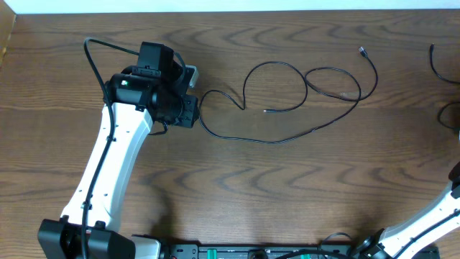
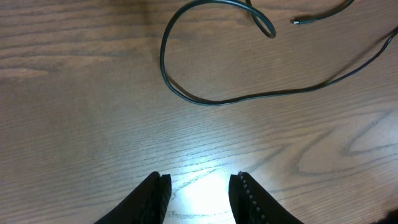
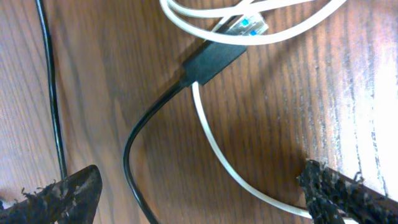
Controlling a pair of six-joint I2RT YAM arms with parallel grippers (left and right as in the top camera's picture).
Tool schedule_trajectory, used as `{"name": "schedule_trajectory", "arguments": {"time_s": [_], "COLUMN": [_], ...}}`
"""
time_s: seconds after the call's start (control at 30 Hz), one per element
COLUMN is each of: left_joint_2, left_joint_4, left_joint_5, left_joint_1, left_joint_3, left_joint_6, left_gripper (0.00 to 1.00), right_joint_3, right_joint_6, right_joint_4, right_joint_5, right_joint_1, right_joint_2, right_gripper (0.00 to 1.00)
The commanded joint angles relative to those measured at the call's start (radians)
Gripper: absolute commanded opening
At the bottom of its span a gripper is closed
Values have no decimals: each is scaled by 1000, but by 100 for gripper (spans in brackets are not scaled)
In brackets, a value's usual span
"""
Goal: Untangle cables
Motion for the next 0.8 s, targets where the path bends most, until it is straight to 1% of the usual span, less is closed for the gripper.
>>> {"name": "schedule_trajectory", "arguments": {"time_s": [0.0,0.13,0.23,0.37,0.47,0.7,0.77], "left_joint_2": [4,4,4,4,4,4,4], "left_joint_4": [-5,-5,-5,-5,2,1,1], "left_joint_5": [0,0,0,0,0,0,0], "left_joint_1": [3,3,3,3,3,3,3], "left_joint_3": [-4,-4,-4,-4,-4,-4,-4], "left_joint_6": [-9,-9,-9,-9,-9,-8,-5], "left_gripper": [37,37,37,37,37,37,37], "right_joint_3": [-35,-35,-35,-35,-35,-39,-39], "right_joint_6": [-50,-58,-64,-71,-85,-87,-139], "right_joint_4": [-13,-18,-55,-143,-243,-468,-532], "right_joint_5": [-49,10,126,258,283,266,235], "right_joint_1": [6,6,6,6,6,6,6], "right_joint_2": [-34,-138,-235,-311,-323,-277,-277], "right_gripper": [99,99,99,99,99,99,99]}}
